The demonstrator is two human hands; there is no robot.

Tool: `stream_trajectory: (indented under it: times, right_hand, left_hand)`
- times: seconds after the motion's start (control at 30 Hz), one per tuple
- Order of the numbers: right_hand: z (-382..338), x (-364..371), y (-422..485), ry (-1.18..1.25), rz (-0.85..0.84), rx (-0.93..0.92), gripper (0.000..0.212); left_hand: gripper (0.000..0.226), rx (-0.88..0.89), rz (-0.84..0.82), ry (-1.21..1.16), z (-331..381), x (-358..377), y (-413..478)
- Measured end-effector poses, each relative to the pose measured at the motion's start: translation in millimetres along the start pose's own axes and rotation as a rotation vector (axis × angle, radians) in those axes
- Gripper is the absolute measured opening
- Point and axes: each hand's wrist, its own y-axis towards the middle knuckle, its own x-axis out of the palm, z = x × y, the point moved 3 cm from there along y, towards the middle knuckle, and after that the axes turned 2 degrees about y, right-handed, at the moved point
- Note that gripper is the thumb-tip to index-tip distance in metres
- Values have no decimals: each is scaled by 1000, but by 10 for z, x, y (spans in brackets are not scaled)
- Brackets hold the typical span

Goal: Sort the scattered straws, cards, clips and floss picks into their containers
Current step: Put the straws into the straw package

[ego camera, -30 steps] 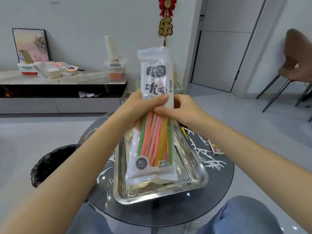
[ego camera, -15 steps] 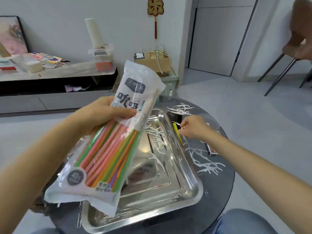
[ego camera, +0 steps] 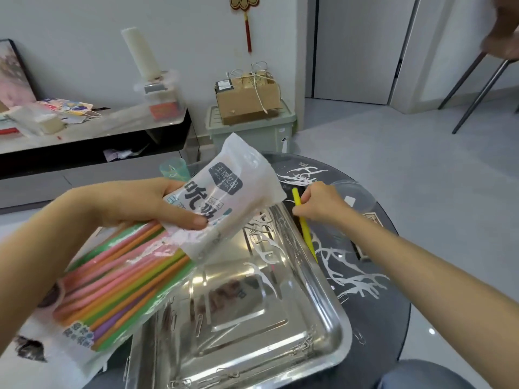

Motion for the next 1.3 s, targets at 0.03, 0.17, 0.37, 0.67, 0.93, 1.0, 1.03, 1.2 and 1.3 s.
stream_trajectory:
  times: [0.03,0.17,0.37,0.67,0.93,1.0,1.03,1.2,1.3]
  right_hand:
    - [-8,-74,-3,46,58,8,32]
    - [-73,-512,-108,256,327,-46,25]
    - [-229,-1095,-437,863,464,-76,29]
    - [-516,-857,-908,1115,223,-114,24]
    - [-806,-803,-1113,1236,219,-224,20]
    - [-830,-826,-1127,1258,244,-227,20]
    - [-832,-835,-1133,1283,256,-222,19]
    - [-898,-844,-1184,1303,231,-237,14]
    - [-996,-722,-1252,1186,167,-313,11]
  left_hand:
    - [37,-8,-22,-4,-31,6,-8]
    - [48,-71,-117,10,-191,32,-96]
    - [60,-128,-166,76,-285,63,-379]
    - [45,-96,-196,118,-201,149,-643]
    - [38,-35,-146,99,-150,138,-812]
    - [38,-26,-136,89,-155,146,-828]
    - [39,-22,-136,87,-156,154,-832]
    - [38,-3,-118,37,-159,169,-854]
    - [39,26,-91,10,-119,169,-832]
